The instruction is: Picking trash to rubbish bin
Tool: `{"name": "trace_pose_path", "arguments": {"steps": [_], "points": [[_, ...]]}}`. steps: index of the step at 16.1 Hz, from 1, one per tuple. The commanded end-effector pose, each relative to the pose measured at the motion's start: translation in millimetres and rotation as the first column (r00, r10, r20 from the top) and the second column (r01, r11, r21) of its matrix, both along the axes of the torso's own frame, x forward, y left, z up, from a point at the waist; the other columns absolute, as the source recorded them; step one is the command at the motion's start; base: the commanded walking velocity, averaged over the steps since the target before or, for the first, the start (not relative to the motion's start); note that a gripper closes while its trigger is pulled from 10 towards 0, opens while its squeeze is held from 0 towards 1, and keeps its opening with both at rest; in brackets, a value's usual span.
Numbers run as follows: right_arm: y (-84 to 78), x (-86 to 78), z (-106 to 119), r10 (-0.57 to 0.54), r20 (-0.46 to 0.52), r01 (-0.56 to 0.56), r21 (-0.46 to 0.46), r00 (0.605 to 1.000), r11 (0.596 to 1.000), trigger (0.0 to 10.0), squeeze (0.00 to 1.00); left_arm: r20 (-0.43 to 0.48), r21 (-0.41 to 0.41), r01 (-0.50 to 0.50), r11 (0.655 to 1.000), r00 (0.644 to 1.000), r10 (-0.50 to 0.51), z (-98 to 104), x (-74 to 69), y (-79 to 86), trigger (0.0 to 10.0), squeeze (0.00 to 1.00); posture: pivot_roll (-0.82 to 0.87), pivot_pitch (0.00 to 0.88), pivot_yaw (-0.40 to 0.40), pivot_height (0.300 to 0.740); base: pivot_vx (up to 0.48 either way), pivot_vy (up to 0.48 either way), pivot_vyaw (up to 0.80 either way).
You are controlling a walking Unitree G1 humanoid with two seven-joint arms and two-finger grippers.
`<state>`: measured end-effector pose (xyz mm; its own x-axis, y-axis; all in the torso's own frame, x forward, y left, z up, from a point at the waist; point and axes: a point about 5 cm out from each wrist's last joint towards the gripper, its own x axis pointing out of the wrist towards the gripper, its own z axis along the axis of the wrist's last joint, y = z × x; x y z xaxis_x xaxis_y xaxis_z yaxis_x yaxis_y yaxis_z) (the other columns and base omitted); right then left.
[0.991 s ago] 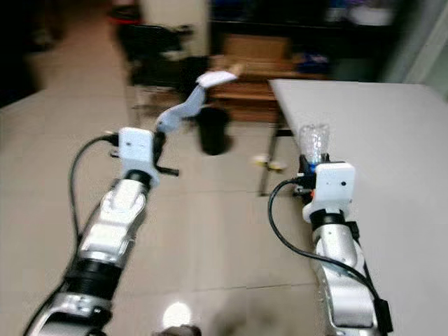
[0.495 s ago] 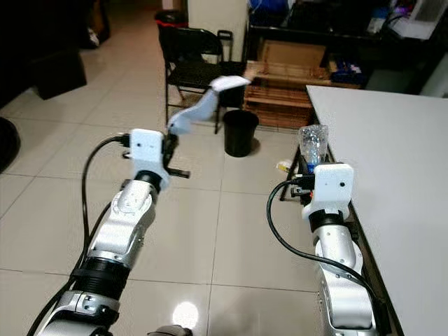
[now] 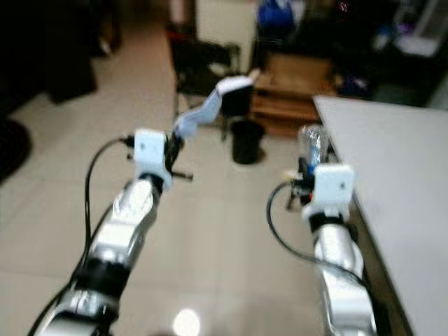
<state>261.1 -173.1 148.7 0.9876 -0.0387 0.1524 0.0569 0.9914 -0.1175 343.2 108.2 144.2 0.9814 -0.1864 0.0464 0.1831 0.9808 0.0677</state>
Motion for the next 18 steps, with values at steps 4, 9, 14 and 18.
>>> {"name": "trace_pose_path", "arguments": {"steps": [4, 9, 14, 18], "points": [[0.0, 1.4, 2.5, -0.002, 0.008, 0.002, 0.004, 1.000, 1.000, 10.0, 0.00, -0.005, 0.005, 0.012, 1.000, 1.000, -0.012, 2.8, 2.8, -1.7, 10.0, 0.00, 0.20, 0.006, -0.056, 0.740, 0.472, 0.000, 0.00], [-0.3, 1.7, 3.4, -0.003, 0.011, 0.003, 0.004, 1.000, 1.000, 10.0, 0.00, -0.009, 0.002, 0.014, 1.000, 1.000, -0.014, 2.3, 3.2, -3.0, 10.0, 0.00, 0.20, 0.006, -0.058, 0.740, 0.471, 0.000, 0.00], [-0.3, 2.1, 3.0, 0.002, 0.008, -0.002, 0.000, 1.000, 1.000, 10.0, 0.00, -0.017, 0.001, 0.013, 1.000, 1.000, -0.013, 0.5, 3.6, -4.8, 10.0, 0.00, 0.19, 0.004, -0.062, 0.740, 0.461, 0.000, 0.00], [-0.6, 2.4, 3.4, 0.001, 0.008, -0.001, -0.003, 1.000, 1.000, 10.0, 0.00, -0.021, -0.001, 0.012, 1.000, 1.000, -0.012, 0.0, 4.1, -4.9, 10.0, 0.00, 0.19, 0.001, -0.064, 0.740, 0.451, 0.000, 0.00]]}}
